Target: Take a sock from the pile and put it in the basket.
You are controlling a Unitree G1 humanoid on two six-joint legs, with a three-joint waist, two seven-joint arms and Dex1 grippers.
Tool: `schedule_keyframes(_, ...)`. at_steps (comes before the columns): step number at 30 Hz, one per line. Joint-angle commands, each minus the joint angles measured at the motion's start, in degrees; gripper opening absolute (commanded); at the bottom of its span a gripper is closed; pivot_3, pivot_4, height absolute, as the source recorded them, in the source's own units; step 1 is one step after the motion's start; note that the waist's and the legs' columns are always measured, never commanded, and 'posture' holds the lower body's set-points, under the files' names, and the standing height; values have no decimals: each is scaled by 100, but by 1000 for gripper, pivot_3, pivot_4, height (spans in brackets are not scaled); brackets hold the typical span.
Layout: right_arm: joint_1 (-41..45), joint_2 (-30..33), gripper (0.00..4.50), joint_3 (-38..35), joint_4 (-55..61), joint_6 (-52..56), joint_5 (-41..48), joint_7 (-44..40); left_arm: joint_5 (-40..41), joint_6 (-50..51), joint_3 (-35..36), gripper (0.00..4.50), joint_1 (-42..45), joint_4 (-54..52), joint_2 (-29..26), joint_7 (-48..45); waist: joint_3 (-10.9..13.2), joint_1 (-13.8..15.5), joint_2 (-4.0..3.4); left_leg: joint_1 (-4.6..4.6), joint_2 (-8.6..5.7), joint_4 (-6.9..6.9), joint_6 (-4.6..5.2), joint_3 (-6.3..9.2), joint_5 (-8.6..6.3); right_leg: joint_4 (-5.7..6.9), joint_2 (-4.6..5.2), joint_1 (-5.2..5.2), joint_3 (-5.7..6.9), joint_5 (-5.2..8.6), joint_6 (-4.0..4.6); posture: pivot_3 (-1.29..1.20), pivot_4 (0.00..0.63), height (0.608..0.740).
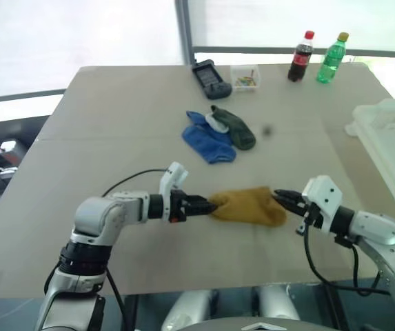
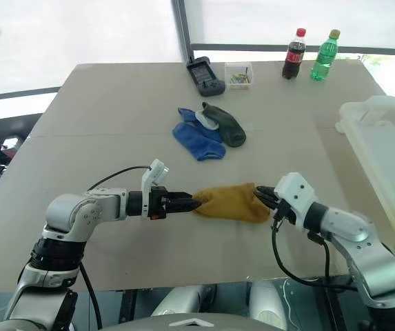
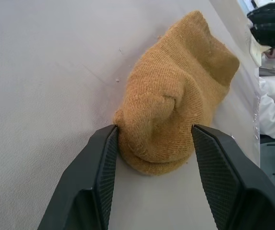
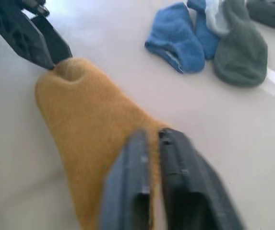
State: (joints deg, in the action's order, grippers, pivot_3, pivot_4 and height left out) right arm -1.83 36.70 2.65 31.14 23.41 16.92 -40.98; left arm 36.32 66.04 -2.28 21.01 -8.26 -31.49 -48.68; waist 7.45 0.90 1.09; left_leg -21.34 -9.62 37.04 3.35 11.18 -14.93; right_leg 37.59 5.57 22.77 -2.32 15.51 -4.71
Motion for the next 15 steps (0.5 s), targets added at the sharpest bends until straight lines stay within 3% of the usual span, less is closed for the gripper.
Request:
schedule_keyframes(1, 191, -107, 117, 401, -459, -424, -254, -175, 155, 100, 171, 2576, -4, -193, -154, 37, 0, -4, 0, 0, 0, 0, 0, 0, 0, 0, 0, 0, 0, 0, 0, 0, 150, 740)
schedule_keyframes(9, 219, -181, 117, 795, -1297, -868, -697, -268, 324, 298, 277, 2576, -90, -374, -378, 187, 12, -3, -10, 0, -1, -1, -1, 0, 0, -2, 0, 2, -1, 0, 1, 0, 150, 740)
schedule_keyframes(15, 245, -265, 117, 812, -1421, -921, -757, -240, 439, 408, 173, 2576, -222, -310, -94, 297, 10, -1, -12, 3, -1, -1, -1, 0, 0, 1, -1, -1, -1, 0, 1, 0, 150, 740)
